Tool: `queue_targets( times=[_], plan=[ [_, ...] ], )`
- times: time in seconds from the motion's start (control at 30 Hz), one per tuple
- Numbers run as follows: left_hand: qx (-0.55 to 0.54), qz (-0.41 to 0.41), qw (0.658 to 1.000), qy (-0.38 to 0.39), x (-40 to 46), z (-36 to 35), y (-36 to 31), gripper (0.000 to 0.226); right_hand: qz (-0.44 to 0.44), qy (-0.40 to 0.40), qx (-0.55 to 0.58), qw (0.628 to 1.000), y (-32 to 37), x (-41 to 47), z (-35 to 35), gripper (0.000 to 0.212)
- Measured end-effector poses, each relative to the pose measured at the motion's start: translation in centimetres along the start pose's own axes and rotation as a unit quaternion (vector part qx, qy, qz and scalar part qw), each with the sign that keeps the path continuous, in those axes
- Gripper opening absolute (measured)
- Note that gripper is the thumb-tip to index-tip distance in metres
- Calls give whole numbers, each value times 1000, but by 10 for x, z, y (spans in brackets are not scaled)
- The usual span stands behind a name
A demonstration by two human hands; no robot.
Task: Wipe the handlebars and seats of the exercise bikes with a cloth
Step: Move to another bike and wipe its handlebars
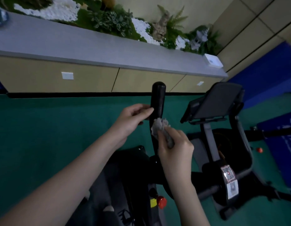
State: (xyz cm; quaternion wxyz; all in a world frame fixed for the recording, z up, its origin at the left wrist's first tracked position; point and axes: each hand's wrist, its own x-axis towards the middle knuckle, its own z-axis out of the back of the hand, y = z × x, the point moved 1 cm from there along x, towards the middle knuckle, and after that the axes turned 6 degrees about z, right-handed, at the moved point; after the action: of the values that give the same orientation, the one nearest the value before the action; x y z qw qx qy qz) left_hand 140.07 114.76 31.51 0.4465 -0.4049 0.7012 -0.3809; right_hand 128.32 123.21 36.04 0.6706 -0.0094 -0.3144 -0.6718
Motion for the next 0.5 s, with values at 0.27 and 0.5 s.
queue_targets(
  times=[0.27, 0.5],
  plan=[
    [7, 25, 999, 32, 1, 4, -3, 25, -51, -70, 2, 996, 17, 16, -9, 19],
    [1, 38, 998, 50, 5, 7, -2, 27, -12, -26, -139, 990, 23, 9, -15, 15]
  ],
)
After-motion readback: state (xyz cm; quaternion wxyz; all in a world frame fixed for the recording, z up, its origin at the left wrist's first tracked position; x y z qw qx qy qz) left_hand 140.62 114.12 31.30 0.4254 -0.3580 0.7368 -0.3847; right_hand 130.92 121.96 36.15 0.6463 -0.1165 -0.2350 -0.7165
